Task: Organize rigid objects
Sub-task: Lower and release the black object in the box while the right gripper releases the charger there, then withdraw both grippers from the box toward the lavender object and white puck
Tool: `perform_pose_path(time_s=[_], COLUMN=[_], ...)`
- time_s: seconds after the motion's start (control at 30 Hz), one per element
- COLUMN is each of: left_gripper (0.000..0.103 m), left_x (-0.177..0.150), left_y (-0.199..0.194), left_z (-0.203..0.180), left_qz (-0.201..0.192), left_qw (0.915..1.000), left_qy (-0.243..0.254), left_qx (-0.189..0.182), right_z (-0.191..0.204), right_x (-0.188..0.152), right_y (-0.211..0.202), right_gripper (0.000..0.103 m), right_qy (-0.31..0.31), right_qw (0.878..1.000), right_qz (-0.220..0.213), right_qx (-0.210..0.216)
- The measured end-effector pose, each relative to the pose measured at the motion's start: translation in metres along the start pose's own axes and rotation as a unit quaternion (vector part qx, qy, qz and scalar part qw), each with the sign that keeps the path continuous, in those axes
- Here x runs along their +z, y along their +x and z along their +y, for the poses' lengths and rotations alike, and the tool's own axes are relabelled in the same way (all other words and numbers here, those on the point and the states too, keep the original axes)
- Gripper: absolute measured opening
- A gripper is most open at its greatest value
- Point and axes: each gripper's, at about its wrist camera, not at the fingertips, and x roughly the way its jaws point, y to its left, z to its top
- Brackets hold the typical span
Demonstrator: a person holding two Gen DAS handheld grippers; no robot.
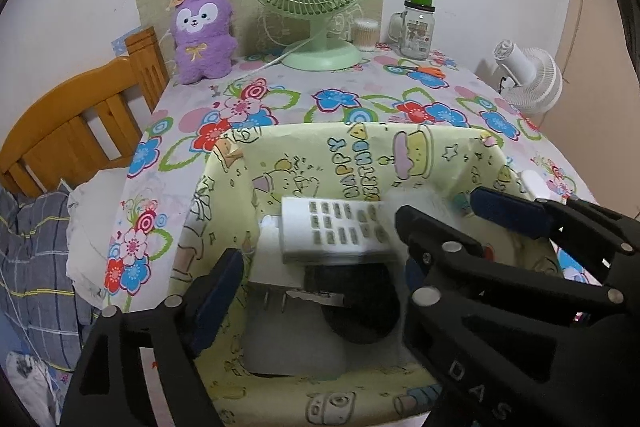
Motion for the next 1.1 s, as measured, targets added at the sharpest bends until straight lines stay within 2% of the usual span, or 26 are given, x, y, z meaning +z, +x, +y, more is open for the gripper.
perform_pose_path(time_s=[0.13,0.37,0.67,1.1], left_gripper=[0.089,0.091,0.094,0.094], left_x=[-0.001,-0.001,-0.002,-0.004], left_y=[-0.007,-0.021,-0.037,-0.051], left_z=[-0.002,-0.01,-0.029,-0.055], left_qz=[0.001,-0.012,-0.031,-0.04], left_qw=[1.0,0.9999,0.9993,0.9986], left_qy=[0.0,0.007,0.02,0.028], left_qx=[-0.007,-0.006,-0.013,-0.017], right_z=[0.003,0.0,-0.012,-0.033], right_x=[0.001,0.001,-0.005,-0.012], right_y=[-0.009,-0.026,-0.049,-0.072], right_gripper=[0.073,0.08,0.086,0.088], right_qy=[-0.021,-0.022,-0.011,-0.005], right_qw=[1.0,0.999,0.999,0.998], right_qz=[-0.006,-0.023,-0.041,-0.051], right_qx=[-0.014,-0.017,-0.027,-0.04])
